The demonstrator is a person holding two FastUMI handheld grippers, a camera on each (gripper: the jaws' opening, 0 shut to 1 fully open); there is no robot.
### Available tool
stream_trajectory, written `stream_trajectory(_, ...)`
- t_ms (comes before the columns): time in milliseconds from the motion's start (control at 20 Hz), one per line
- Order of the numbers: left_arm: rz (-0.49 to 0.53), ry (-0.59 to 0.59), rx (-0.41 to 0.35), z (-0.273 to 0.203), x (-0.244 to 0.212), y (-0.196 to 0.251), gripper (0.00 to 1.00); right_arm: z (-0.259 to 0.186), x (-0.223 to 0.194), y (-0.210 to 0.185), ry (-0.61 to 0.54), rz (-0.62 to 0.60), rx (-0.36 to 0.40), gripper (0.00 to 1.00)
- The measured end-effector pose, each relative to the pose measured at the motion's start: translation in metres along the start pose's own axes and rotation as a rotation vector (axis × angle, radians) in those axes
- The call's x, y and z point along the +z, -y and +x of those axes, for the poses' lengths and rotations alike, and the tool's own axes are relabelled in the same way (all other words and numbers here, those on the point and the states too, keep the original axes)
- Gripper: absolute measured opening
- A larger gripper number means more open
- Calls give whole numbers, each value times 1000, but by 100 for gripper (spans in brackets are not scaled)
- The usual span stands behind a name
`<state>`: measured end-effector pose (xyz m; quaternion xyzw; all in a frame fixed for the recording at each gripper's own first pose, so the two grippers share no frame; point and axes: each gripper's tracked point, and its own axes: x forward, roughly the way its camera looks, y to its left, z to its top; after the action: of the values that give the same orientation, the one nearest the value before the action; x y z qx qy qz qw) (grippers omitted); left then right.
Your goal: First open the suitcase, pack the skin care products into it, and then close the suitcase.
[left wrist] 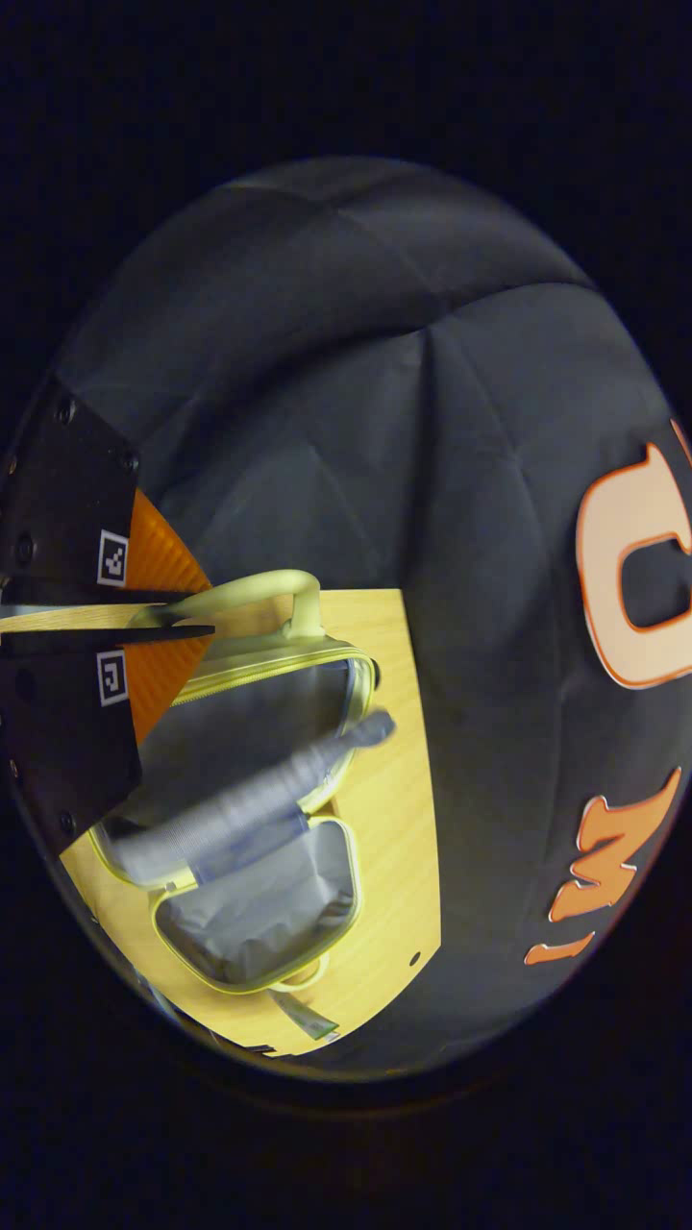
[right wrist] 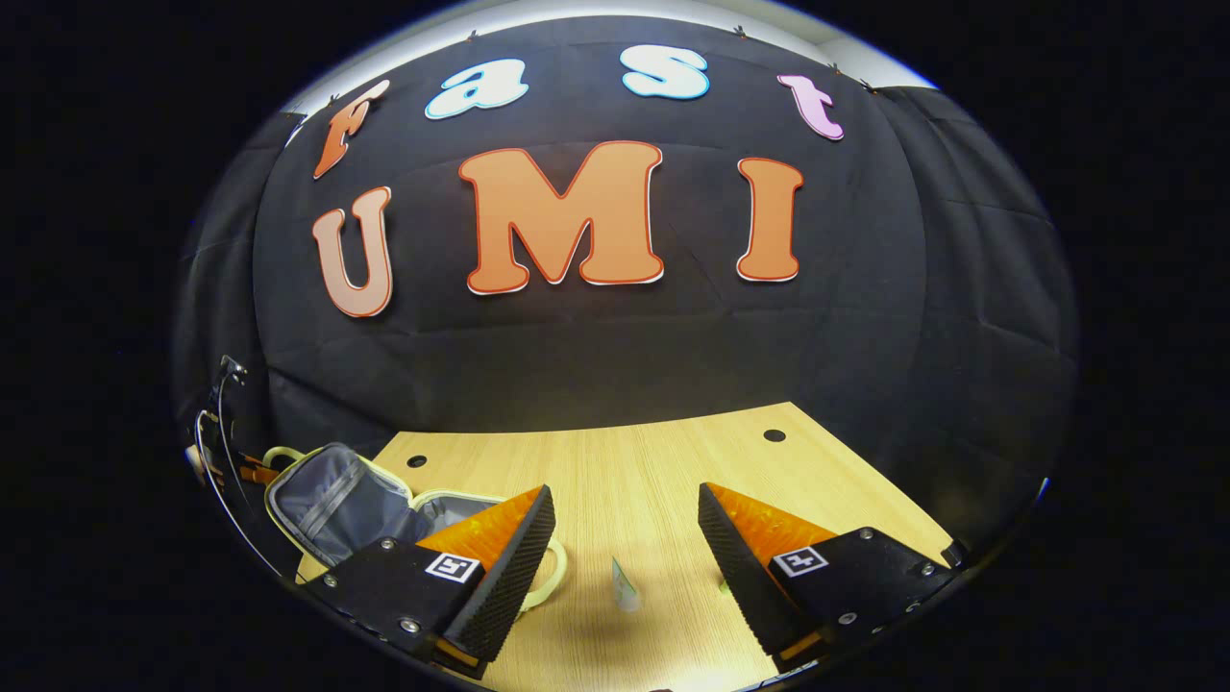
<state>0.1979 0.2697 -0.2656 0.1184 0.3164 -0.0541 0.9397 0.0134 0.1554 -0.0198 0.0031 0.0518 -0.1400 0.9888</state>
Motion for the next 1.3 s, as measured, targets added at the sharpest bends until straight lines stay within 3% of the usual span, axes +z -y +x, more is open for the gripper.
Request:
stream_trajectory(350,-99,-78,-14,56,-58,-21,10,5,-10,1,-33,-11,-34,95)
stream_trajectory(450,-127,-95,18,60,-67,-24,11,5,-15,-1,-42,-21,-35,95)
stream_trajectory(600,-96,-114,67,61,-69,-29,24,5,-20,-5,-55,-29,-15,95)
stream_trajectory(650,-87,-101,63,55,-61,-28,35,4,-21,-3,-54,-32,-17,95)
stream_trajectory(700,-90,-55,82,48,-50,-29,35,3,-21,0,-49,-33,-21,95)
stream_trajectory(750,-99,-5,78,41,-37,-27,48,1,-20,5,-43,-32,-31,95)
stream_trajectory(800,-102,35,79,35,-27,-19,55,1,-20,9,-36,-30,-36,95)
stream_trajectory(950,-105,122,77,9,7,10,100,-1,-19,22,-29,-27,-41,95)
stream_trajectory(1150,-100,250,77,-33,59,61,98,-1,-19,46,-21,-41,-44,95)
stream_trajectory(1300,-80,324,33,-62,88,130,98,1,-21,66,-26,-52,-30,95)
